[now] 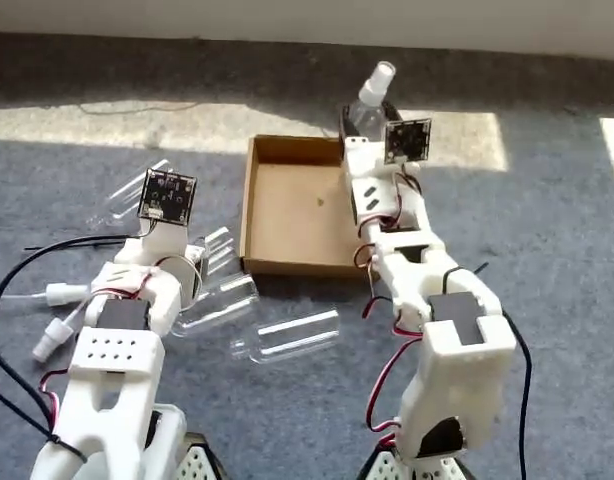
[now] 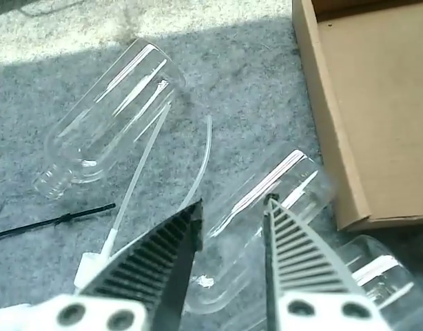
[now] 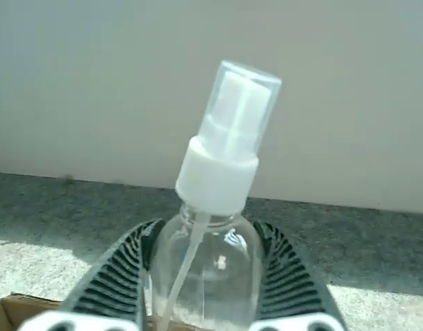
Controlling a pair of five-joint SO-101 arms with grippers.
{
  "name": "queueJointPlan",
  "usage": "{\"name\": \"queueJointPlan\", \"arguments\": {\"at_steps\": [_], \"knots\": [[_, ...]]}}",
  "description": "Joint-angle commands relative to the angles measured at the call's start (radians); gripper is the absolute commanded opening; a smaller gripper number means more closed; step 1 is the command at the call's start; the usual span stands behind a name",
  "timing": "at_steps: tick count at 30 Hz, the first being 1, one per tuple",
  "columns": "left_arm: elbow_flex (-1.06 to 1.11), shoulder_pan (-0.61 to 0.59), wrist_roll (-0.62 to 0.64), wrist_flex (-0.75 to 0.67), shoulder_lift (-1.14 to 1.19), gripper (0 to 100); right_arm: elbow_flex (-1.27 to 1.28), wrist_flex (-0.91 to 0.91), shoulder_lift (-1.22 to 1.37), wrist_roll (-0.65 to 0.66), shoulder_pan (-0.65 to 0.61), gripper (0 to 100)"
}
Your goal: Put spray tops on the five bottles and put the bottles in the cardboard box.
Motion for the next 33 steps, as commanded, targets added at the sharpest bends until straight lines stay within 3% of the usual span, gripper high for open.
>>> {"name": "queueJointPlan", "arguments": {"at_steps": [1, 18, 25, 33], "knots": [[-0.002, -0.007, 0.003, -0.021, -0.015, 15, -0.007, -0.024, -0.008, 0.008, 0.008, 0.5], [-0.002, -0.005, 0.003, -0.021, -0.015, 15, 0.041, -0.024, -0.010, 0.014, 0.005, 1.2], [-0.002, -0.005, 0.003, -0.021, -0.015, 15, 0.044, -0.024, -0.008, 0.008, 0.005, 16.3], [-0.002, -0.005, 0.003, -0.021, -0.015, 15, 0.044, -0.024, -0.013, 0.012, 0.005, 17.7]]}}
